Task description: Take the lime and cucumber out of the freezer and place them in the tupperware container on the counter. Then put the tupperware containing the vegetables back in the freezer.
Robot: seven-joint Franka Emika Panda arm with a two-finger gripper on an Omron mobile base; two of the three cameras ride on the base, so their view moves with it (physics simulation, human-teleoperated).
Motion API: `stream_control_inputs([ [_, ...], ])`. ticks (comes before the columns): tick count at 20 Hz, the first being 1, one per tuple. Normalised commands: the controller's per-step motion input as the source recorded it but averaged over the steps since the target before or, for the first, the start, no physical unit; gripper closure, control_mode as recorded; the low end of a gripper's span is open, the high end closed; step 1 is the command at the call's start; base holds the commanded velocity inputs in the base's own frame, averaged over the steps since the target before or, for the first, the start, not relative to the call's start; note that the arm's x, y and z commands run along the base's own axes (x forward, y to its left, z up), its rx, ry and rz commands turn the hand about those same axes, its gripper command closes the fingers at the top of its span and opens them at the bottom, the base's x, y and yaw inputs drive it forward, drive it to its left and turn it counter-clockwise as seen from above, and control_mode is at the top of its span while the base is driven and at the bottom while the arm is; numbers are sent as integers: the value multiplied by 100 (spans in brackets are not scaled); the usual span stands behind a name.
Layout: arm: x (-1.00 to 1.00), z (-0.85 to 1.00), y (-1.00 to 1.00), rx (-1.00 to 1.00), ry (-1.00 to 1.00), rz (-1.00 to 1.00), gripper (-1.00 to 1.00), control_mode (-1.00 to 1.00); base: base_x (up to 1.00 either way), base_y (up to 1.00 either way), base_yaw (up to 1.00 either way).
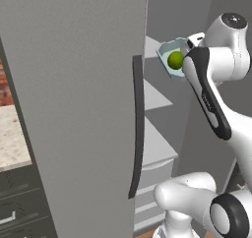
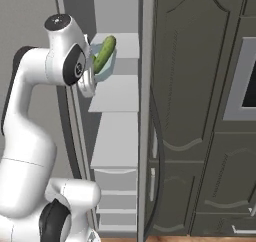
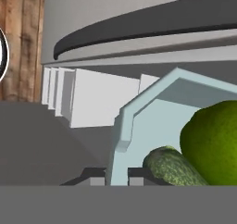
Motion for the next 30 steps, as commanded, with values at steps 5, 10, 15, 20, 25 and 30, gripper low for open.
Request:
stream_control_inputs([
  [5, 51, 9, 0, 6, -1, 4, 100, -100, 0, 0, 0],
  [10, 49, 15, -1, 5, 0, 3, 100, -100, 0, 0, 0],
  [15, 50, 5, 0, 1, 0, 2, 100, -100, 0, 0, 0],
  [20, 41, 0, 0, 0, -4, 0, 100, -100, 0, 0, 0],
  [25, 39, 0, 0, 1, -2, 0, 100, -100, 0, 0, 0],
  [30, 49, 0, 0, 0, 0, 0, 100, -100, 0, 0, 0],
])
